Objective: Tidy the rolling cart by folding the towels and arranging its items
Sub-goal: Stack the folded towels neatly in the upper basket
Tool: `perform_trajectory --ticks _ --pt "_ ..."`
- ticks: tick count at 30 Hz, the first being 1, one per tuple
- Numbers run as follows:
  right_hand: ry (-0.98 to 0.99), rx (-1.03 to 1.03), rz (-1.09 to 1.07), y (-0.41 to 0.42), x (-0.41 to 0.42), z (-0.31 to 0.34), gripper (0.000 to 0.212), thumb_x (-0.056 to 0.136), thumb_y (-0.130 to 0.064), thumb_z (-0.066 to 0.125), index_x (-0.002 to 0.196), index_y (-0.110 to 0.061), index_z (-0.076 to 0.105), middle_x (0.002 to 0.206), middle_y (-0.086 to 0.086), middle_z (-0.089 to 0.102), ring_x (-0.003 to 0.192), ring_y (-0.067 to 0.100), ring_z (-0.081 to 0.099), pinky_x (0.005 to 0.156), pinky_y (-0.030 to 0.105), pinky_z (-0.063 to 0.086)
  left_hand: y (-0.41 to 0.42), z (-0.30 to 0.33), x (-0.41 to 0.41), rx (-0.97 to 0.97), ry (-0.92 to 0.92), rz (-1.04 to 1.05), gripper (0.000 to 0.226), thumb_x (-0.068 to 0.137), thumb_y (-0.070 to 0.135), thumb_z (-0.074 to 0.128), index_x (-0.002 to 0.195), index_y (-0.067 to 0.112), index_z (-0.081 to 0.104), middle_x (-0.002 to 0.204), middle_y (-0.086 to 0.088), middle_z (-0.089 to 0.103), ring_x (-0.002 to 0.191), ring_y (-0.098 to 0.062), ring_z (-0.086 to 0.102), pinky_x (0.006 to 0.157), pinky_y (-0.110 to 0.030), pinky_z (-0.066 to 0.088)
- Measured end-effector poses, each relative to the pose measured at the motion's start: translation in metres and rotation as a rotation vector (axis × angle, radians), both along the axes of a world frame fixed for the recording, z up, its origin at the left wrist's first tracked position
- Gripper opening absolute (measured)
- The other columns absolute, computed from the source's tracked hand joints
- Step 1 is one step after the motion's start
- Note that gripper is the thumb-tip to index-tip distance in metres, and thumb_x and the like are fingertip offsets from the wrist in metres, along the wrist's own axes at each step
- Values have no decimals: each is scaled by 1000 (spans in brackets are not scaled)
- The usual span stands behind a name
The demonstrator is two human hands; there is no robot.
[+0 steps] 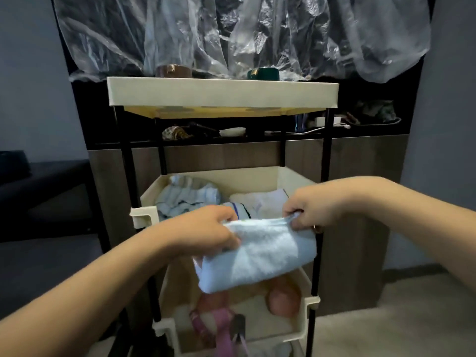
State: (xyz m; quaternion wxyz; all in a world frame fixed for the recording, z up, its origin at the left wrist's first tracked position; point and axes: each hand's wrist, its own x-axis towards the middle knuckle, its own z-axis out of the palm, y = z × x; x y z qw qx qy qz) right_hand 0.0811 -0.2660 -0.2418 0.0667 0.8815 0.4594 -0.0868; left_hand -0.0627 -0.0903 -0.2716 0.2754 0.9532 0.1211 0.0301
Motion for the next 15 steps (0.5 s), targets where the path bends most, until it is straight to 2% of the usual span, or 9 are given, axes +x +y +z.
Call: perform_trajectory --ticks 2,3,4,6,8,10,13,15 --pt "-48 61 -41 24 16 5 18 95 -22 48 85 -15 60 83 4 66 65 20 59 54 28 44 12 0 22 93 -97 113 6 83 12 57 81 7 58 74 -13 57 65 -27 51 57 -33 41" --pt "-94 109 -51 37 25 4 18 94 -18 46 82 -13 59 82 5 65 65 23 57 55 30 43 18 -1 34 128 -131 163 7 82 10 52 77 7 56 73 -13 54 65 -24 46 58 -35 37" --pt "-139 157 -61 52 34 0 17 92 -16 45 86 -11 60 87 7 65 70 26 58 60 34 45 24 -2 44 150 -140 209 8 83 10 49 79 7 56 73 -13 54 67 -25 46 61 -38 39" --pt "-177 246 -95 80 48 -13 22 95 -18 43 107 -9 59 105 10 64 87 29 58 74 37 46 35 -10 60 197 -121 277 14 89 12 45 96 8 57 78 -9 58 73 -26 50 70 -40 46" --pt "-128 287 -166 101 56 -29 24 97 -22 42 115 -11 54 113 10 60 91 28 54 77 34 44 43 -21 71 262 -127 335 26 95 16 44 118 8 52 98 -11 64 81 -26 52 75 -39 47" --pt "-42 301 -179 114 63 -40 23 96 -19 43 113 -10 56 115 10 62 95 28 57 78 33 42 53 -30 80 319 -158 397 36 96 22 44 130 8 47 111 -13 65 91 -28 58 78 -36 48" --pt "108 307 -164 116 65 -42 29 93 -22 43 116 -15 60 118 7 64 105 25 59 88 35 43 58 -32 87 306 -52 417 39 97 27 44 130 7 49 122 -14 63 108 -32 59 84 -36 45" --pt "194 240 -146 112 63 -37 30 93 -29 44 116 -21 61 114 2 65 101 20 60 86 34 45 56 -27 84 188 46 382 40 96 32 46 124 6 57 120 -13 63 107 -30 59 85 -35 45"
